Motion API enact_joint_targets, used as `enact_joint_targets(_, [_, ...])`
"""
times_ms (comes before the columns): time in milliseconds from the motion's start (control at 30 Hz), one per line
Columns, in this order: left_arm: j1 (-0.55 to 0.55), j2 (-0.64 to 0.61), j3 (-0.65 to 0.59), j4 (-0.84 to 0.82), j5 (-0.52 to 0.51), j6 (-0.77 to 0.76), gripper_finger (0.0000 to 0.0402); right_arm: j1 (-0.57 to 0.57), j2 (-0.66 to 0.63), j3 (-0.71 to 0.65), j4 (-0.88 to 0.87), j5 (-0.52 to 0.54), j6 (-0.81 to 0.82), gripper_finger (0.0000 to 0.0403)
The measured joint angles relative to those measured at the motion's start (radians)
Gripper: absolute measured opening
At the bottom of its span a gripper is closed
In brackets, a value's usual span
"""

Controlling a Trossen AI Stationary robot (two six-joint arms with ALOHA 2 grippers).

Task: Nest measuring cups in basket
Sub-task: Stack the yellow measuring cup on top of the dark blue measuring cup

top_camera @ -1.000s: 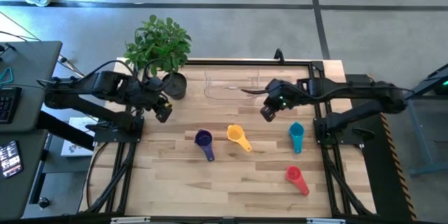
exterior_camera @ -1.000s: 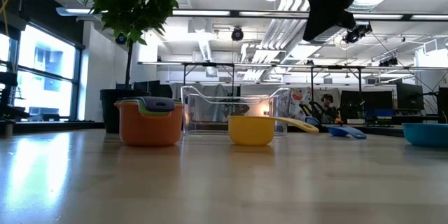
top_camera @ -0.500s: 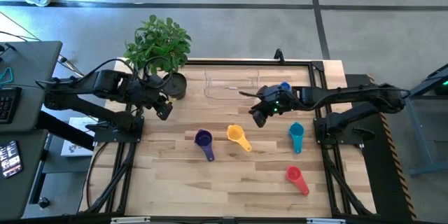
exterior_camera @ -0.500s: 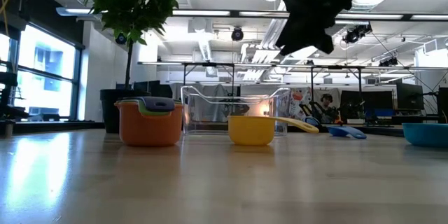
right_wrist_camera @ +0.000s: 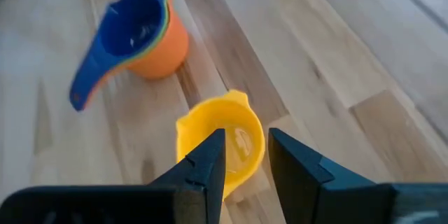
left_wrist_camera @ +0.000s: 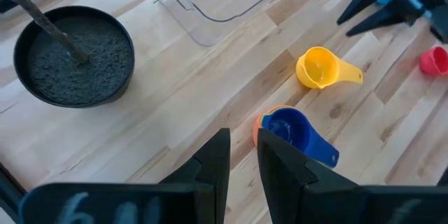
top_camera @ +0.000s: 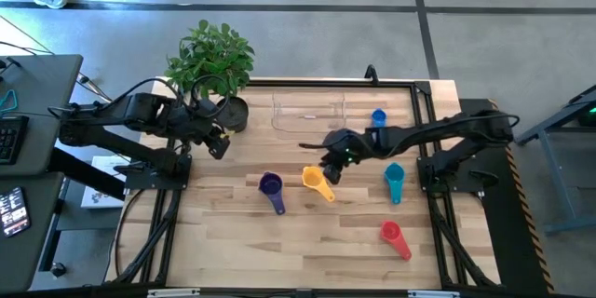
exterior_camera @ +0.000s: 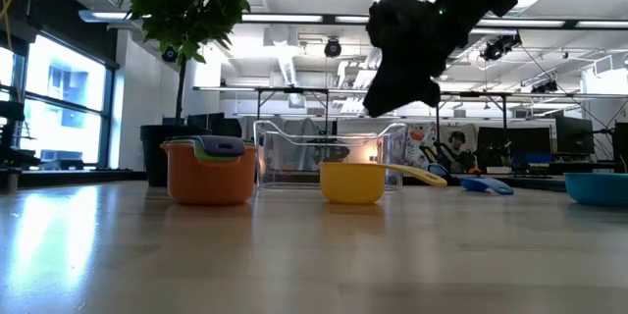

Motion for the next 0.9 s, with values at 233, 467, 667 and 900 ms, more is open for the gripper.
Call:
enact_joint_targets(233, [0.0,0.0,0.0,0.0,-0.003,0.0,0.0062,0.011,0.092,0.0,0.02,-0.001,0.038,0.0099])
enact_joint_targets(467, [0.0,0.0,0.0,0.0,-0.003,0.0,0.0062,0.014,0.163,0.0,0.074,-0.001,0.065,0.0099])
enact_joint_targets(667, [0.0,0.0,0.0,0.0,-0.003,0.001,0.0062,0.014,0.173,0.0,0.092,0.005,0.063,0.0099])
enact_joint_targets(900, [0.0,0.0,0.0,-0.001,-0.002,0.002,0.0062,0.012,0.21,0.001,0.094,0.013,0.065,0.0099])
